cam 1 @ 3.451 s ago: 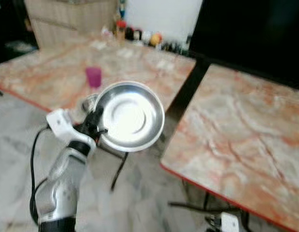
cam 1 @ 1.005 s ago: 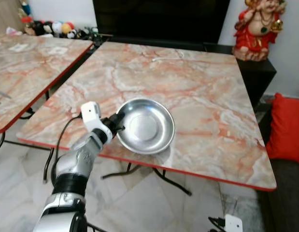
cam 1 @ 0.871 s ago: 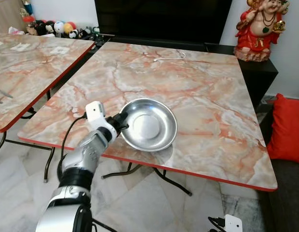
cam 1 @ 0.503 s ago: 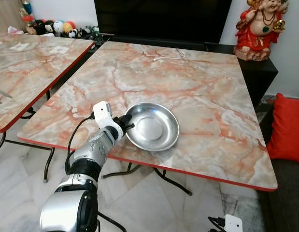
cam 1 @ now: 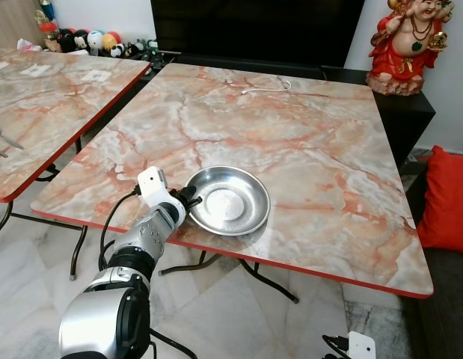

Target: Setting the table

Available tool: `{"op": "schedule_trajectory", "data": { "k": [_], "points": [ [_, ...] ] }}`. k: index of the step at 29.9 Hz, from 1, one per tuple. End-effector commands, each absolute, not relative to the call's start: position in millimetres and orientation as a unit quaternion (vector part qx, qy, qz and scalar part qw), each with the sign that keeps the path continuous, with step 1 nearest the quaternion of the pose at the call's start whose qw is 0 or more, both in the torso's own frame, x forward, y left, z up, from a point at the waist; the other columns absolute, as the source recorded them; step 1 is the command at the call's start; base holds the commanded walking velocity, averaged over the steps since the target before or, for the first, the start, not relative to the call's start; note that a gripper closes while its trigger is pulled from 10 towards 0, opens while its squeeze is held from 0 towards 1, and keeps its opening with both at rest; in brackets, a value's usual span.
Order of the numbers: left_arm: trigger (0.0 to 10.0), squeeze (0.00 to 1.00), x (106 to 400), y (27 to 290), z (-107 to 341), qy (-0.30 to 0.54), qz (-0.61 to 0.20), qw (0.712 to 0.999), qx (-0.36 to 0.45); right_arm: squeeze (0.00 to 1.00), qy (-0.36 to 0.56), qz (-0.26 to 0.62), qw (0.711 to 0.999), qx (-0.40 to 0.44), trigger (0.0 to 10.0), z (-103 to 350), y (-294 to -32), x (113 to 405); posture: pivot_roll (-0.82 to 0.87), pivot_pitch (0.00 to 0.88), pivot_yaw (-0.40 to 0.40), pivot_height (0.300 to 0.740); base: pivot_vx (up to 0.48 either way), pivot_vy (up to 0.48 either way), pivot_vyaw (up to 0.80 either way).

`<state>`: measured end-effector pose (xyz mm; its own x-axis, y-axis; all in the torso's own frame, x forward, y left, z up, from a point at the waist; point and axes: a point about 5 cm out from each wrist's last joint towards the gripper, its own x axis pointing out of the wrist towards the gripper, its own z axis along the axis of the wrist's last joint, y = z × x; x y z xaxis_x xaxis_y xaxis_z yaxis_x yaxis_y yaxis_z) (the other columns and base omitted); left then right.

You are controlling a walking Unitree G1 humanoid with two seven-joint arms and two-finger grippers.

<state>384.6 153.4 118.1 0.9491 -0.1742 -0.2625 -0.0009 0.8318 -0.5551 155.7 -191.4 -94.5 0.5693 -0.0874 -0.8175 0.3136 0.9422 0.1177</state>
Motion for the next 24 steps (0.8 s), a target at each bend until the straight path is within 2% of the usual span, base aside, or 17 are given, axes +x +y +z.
{"op": "schedule_trajectory", "data": {
  "k": [1,14,24],
  "points": [
    [10.0,1.00,387,147,122,0.160,-0.058,0.946,-0.276,0.00,0.447,-0.120,0.878,0.124,10.0,-94,-194,156,0.09,0.013,-0.054,0.740,0.000,0.000,0.00],
    [10.0,1.00,383,146,114,0.187,-0.084,0.950,-0.236,0.00,0.450,-0.118,0.876,0.124,10.0,-95,-194,155,0.09,0.021,-0.054,0.740,0.000,0.000,0.00],
    [10.0,1.00,382,163,125,0.163,-0.100,0.963,-0.191,0.00,0.451,-0.117,0.876,0.123,10.0,-95,-194,154,0.10,0.022,-0.055,0.740,0.000,0.000,0.00]
  ]
}}
